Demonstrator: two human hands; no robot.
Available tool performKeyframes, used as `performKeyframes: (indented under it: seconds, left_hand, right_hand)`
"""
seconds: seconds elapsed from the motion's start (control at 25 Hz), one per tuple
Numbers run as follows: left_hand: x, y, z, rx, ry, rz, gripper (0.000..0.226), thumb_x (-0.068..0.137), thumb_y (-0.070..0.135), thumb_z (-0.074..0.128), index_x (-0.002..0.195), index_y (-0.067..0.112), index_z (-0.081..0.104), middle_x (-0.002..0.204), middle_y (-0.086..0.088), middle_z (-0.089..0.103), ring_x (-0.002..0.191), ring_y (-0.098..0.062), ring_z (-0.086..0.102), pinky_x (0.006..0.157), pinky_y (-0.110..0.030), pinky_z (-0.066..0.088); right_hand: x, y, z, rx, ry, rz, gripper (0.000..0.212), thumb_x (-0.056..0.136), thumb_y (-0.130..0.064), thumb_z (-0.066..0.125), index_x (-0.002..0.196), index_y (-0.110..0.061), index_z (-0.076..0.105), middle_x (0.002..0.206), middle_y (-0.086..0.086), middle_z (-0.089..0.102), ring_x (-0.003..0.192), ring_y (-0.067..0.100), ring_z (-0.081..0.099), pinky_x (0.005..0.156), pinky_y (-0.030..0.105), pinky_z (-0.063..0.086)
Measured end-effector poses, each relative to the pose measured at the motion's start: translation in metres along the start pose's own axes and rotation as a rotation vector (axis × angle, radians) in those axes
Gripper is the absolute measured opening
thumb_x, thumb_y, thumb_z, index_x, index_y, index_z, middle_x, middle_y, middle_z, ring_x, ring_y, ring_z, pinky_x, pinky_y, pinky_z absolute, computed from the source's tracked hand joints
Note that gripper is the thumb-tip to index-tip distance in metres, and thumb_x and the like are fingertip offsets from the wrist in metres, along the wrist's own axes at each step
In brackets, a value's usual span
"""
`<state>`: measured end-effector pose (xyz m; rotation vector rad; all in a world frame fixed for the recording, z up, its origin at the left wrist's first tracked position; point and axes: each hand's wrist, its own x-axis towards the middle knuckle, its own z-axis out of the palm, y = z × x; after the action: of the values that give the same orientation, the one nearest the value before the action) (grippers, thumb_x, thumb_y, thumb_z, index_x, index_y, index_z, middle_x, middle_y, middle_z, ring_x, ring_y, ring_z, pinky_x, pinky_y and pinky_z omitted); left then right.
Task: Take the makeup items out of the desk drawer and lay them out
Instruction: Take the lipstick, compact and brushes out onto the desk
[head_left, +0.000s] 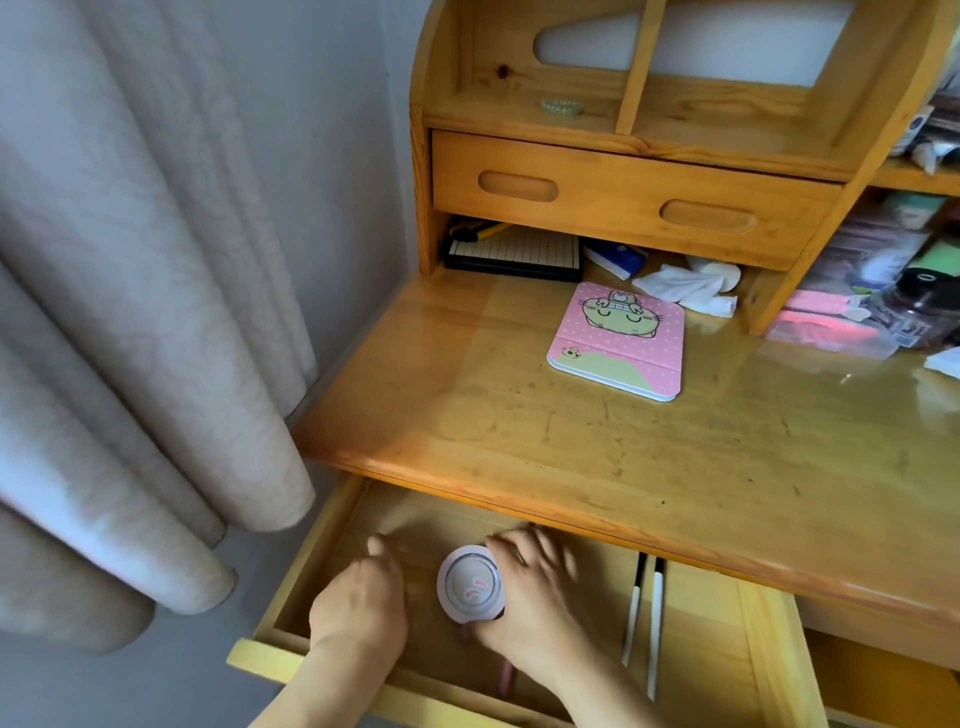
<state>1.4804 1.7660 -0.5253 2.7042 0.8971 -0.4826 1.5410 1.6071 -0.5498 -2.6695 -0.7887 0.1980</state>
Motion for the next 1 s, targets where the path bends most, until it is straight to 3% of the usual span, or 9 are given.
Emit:
performKeyframes:
  seconds: [0.28, 0.48, 0.56, 0.68, 0.76, 0.84, 0.92, 1.0]
  left_hand:
    - [-0.001, -0.003, -0.007, -0.110, -0.023, 0.031, 0.039, 0.082, 0.008, 0.052, 0.117, 0.014, 0.035, 0.087, -0.004, 0.070, 0.076, -0.022, 0.067, 0.051, -0.030, 0.044]
    - [-0.016, -0.004, -0.038, -0.308, -0.085, 0.091, 0.033, 0.071, 0.009, 0.053, 0.101, 0.021, 0.045, 0.079, 0.000, 0.067, 0.064, -0.021, 0.069, 0.060, -0.035, 0.058]
    - [-0.024, -0.003, -0.056, -0.406, -0.172, 0.080, 0.042, 0.067, 0.008, 0.054, 0.106, 0.022, 0.049, 0.077, 0.002, 0.068, 0.055, -0.016, 0.069, 0.063, -0.037, 0.061]
    - [-0.031, 0.001, -0.084, -0.495, -0.346, 0.072, 0.058, 0.069, 0.002, 0.054, 0.124, 0.022, 0.046, 0.066, 0.006, 0.067, 0.047, -0.009, 0.065, 0.055, -0.026, 0.058]
    - [-0.035, 0.003, -0.105, -0.560, -0.421, 0.093, 0.060, 0.070, 0.001, 0.054, 0.126, 0.021, 0.047, 0.074, 0.005, 0.073, 0.049, -0.010, 0.061, 0.057, -0.023, 0.057]
    - [-0.038, 0.005, -0.122, -0.644, -0.410, 0.144, 0.056, 0.071, 0.001, 0.054, 0.122, 0.024, 0.051, 0.082, 0.002, 0.076, 0.053, -0.013, 0.058, 0.063, -0.028, 0.059]
    - [-0.037, 0.008, -0.135, -0.729, -0.313, 0.207, 0.048, 0.074, 0.000, 0.055, 0.115, 0.026, 0.056, 0.063, 0.000, 0.071, 0.053, -0.015, 0.056, 0.068, -0.033, 0.060]
    - [-0.033, 0.014, -0.143, -0.795, -0.209, 0.255, 0.046, 0.075, 0.001, 0.059, 0.114, 0.026, 0.058, 0.059, -0.004, 0.064, 0.055, -0.017, 0.059, 0.070, -0.036, 0.061]
  right_hand:
    - [0.000, -0.006, -0.007, -0.027, -0.012, 0.004, 0.065, 0.055, -0.048, 0.059, 0.117, -0.033, 0.048, 0.119, -0.014, 0.046, 0.120, 0.014, 0.036, 0.095, 0.033, 0.022]
    - [-0.004, -0.014, -0.027, 0.025, -0.106, 0.076, 0.072, 0.057, -0.055, 0.055, 0.125, -0.033, 0.045, 0.124, -0.012, 0.044, 0.124, 0.015, 0.032, 0.096, 0.035, 0.022]
    - [-0.007, -0.018, -0.034, 0.122, -0.120, 0.123, 0.066, 0.056, -0.056, 0.056, 0.117, -0.034, 0.049, 0.114, -0.012, 0.044, 0.117, 0.014, 0.039, 0.096, 0.034, 0.024]
    - [-0.009, -0.024, -0.048, 0.205, -0.167, 0.153, 0.056, 0.053, -0.061, 0.055, 0.102, -0.033, 0.054, 0.101, -0.013, 0.045, 0.104, 0.014, 0.044, 0.094, 0.036, 0.035]
    - [-0.010, -0.026, -0.061, 0.226, -0.218, 0.154, 0.056, 0.053, -0.063, 0.055, 0.099, -0.032, 0.055, 0.100, -0.012, 0.046, 0.101, 0.013, 0.045, 0.092, 0.037, 0.037]
    - [-0.012, -0.027, -0.075, 0.251, -0.266, 0.147, 0.058, 0.052, -0.065, 0.057, 0.098, -0.030, 0.057, 0.100, -0.012, 0.048, 0.100, 0.012, 0.047, 0.091, 0.034, 0.040]
    - [-0.015, -0.028, -0.088, 0.309, -0.304, 0.129, 0.060, 0.049, -0.064, 0.061, 0.097, -0.028, 0.061, 0.099, -0.011, 0.050, 0.097, 0.009, 0.049, 0.088, 0.031, 0.044]
    - [-0.018, -0.031, -0.103, 0.366, -0.321, 0.105, 0.059, 0.047, -0.063, 0.065, 0.095, -0.028, 0.063, 0.099, -0.012, 0.052, 0.096, 0.005, 0.050, 0.088, 0.029, 0.046]
